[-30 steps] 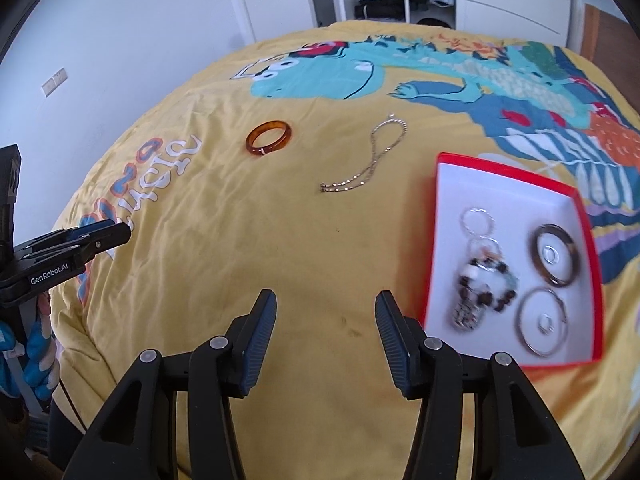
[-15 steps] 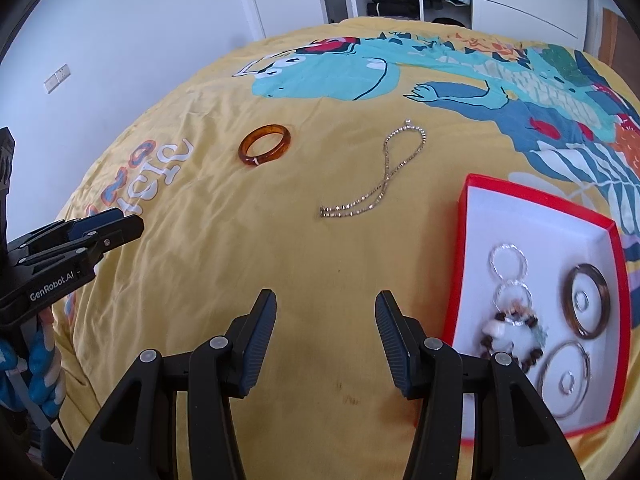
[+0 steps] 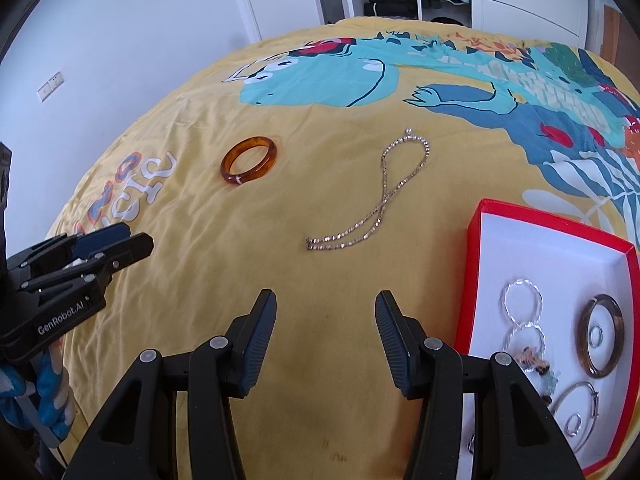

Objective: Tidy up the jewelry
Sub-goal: 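Grasp the amber bangle with the left tool while the right tool grasps the rhinestone chain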

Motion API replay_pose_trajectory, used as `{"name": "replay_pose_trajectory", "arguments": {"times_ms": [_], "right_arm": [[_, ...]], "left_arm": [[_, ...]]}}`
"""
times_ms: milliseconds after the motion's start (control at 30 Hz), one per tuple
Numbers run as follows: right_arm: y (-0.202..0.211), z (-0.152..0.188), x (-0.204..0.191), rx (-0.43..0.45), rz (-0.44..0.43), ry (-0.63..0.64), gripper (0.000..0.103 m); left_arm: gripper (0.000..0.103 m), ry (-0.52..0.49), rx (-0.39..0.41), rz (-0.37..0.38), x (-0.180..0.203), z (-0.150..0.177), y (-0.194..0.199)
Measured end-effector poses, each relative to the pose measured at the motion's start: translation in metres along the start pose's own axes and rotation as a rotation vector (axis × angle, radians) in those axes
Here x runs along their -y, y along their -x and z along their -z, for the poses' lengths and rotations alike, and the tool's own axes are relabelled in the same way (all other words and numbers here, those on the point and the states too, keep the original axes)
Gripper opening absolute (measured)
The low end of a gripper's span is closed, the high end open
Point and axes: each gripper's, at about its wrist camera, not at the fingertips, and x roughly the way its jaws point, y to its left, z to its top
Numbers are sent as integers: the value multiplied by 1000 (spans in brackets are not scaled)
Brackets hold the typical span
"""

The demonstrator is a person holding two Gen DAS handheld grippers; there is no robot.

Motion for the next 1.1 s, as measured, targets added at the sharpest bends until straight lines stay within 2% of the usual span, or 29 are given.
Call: {"name": "replay_pose_trajectory", "arguments": {"times_ms": [167,267,500,833,1100], "right_arm": [[-8,-11,3,9,6,-11,52],[-13,-20,5,22,6,-20,58],[-36,-37,12,8,27,-61,59],[-68,-52,23,-40,93,-86,59],[-91,-66,24,-85,119,-51,59]], "left_arm": [[37,-6,-4,-6,1,-4,-10],[37,1,-10,-11,0,-5,-18],[37,36,-30,-7,-10,-11,-42],[37,12,7,7,-4,-60,-81],[37,-42,-32,-21,8,-79,-129]]}}
